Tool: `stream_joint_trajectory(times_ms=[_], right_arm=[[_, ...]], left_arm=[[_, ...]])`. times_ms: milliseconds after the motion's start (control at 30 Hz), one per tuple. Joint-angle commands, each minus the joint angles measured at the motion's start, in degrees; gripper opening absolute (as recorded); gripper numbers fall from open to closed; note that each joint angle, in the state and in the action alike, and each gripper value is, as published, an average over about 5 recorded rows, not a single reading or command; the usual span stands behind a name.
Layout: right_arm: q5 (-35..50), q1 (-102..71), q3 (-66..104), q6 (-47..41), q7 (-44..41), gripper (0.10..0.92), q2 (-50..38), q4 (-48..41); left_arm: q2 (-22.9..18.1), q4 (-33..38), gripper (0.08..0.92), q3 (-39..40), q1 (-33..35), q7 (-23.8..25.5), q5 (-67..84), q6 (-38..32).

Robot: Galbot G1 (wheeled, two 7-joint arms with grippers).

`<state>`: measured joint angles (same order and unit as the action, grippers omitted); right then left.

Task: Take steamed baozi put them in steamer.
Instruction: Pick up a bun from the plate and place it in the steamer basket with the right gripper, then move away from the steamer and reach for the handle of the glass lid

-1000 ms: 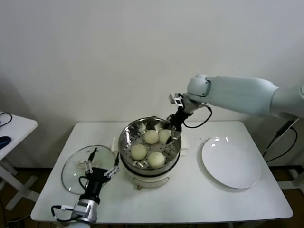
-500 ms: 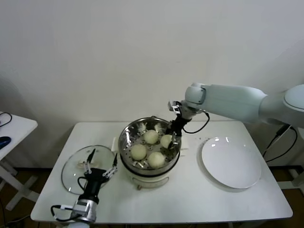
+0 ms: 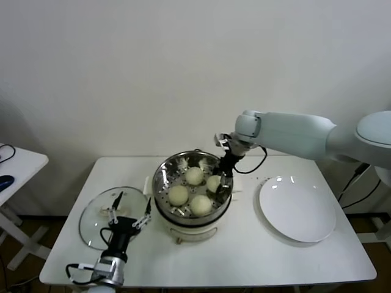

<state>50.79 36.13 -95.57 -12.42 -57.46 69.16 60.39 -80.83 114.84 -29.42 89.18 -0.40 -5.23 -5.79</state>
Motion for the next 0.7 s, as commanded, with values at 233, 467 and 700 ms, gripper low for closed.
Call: stream_joint_trajectory(times_ms=[233,467,700], right_arm=[[-0.7,-0.5,0.5,0.2,0.4,0.811,0.3,-0.2],[0.2,1.0,1.3,0.5,-0.2,0.823,-0.3,0.9],[3.9,6.4,1.8,0.9,-0.8,0.823,-4.7,7.9]], left_arm=[[0.0,0.0,0.823,0.1,0.0,-0.1,0.0,0.1],[-0.1,-0.2,0.823,0.1,-0.1,-0.3,0.0,0.2],[-0.4,0.1,0.823,0.1,-0.7,-0.9,-0.1,0.7]])
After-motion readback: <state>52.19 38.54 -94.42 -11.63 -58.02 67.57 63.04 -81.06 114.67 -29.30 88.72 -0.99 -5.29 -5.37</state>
